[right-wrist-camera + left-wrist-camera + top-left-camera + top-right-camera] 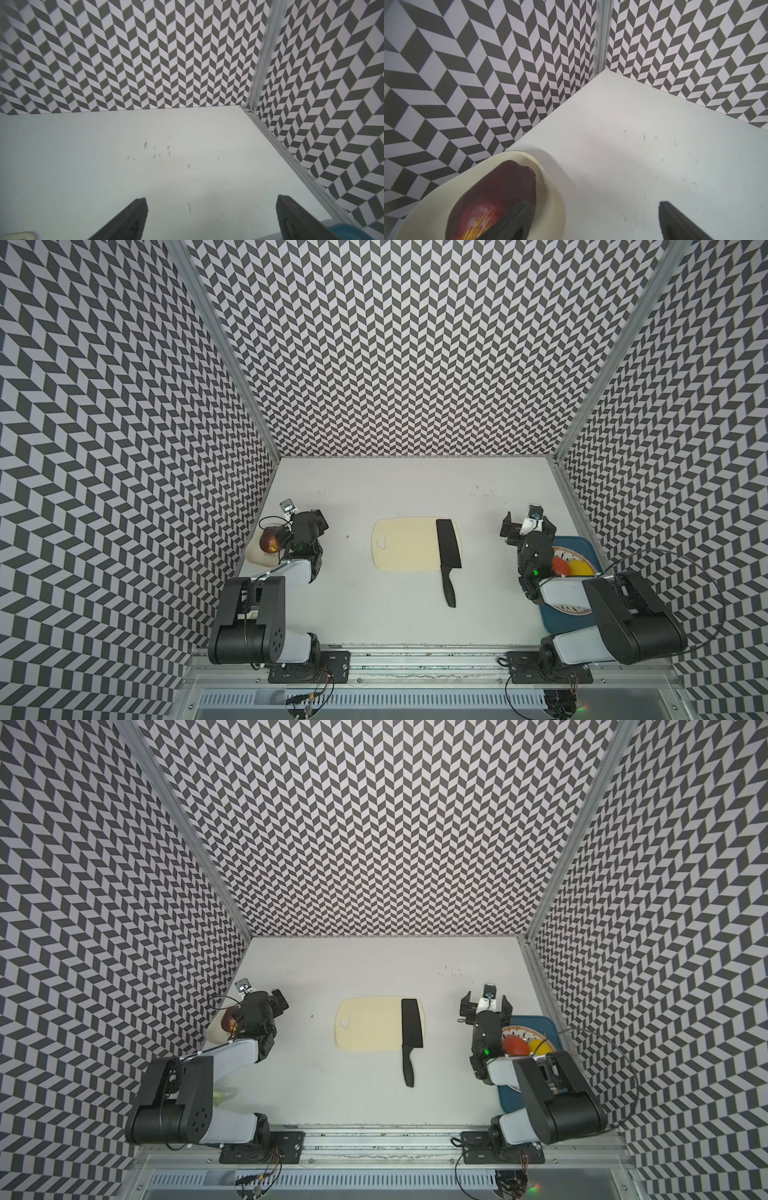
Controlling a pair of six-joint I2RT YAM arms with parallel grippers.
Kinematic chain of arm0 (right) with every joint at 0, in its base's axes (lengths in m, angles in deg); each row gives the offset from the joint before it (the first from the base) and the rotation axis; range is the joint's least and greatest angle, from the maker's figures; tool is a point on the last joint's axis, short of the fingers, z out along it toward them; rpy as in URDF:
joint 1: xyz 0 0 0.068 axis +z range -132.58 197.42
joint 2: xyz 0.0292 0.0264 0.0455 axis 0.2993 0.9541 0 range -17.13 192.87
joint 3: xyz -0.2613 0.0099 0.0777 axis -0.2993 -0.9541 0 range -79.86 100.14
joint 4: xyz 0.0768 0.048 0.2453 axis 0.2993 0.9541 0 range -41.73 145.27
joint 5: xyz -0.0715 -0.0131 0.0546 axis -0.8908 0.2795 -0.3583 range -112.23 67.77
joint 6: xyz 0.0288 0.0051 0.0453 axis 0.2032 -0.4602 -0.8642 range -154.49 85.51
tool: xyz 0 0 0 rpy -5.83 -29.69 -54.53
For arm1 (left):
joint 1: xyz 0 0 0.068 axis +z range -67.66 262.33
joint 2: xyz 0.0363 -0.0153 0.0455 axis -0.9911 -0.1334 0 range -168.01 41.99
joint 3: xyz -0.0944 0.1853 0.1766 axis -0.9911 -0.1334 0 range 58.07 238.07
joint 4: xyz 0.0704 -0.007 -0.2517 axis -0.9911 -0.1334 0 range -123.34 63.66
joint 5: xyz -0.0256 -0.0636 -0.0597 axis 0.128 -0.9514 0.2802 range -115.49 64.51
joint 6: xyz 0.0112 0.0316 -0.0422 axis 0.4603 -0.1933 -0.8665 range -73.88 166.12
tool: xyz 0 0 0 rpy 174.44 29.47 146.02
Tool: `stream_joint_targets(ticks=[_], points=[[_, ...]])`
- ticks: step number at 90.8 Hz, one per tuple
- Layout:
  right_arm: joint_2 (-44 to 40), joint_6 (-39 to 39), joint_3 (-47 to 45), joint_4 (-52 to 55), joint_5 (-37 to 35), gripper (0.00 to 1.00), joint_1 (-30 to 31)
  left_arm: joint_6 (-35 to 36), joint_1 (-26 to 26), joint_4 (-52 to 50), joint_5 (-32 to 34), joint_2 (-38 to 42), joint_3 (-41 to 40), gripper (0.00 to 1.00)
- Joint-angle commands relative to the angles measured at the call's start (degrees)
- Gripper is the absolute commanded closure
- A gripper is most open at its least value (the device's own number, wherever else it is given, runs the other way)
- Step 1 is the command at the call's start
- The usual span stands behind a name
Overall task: Align the knife with the edge of the cutting board
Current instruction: Reset both arms
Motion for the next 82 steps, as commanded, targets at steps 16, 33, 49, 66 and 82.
stream_joint_targets(ticks=[16, 33, 49, 66, 82], points=[[6.64, -0.5, -8.05, -28.63, 9.31, 0.0, -4.1, 2.56, 3.43, 8.64, -12.58, -7.32, 2.97, 0.0], [5.87, -0.65, -6.68, -24.6, 8.34, 0.0, -3.7, 6.91, 3.53, 8.64, -22.39, -9.91, 5.08, 0.0], [3.93, -1.99, -4.37, -17.18, 6.63, 0.0, -3.47, 7.69, 3.58, 15.21, -21.37, -7.84, 1.23, 0.0], [3.48, -2.59, -2.03, -13.21, 7.2, 0.0, -3.92, 12.27, 0.98, 23.75, -24.49, -5.49, -4.79, 0.0], [3.52, -2.68, -1.85, -12.94, 7.38, 0.0, -4.02, 16.27, -3.87, 45.66, -17.59, -6.24, -15.83, 0.0]])
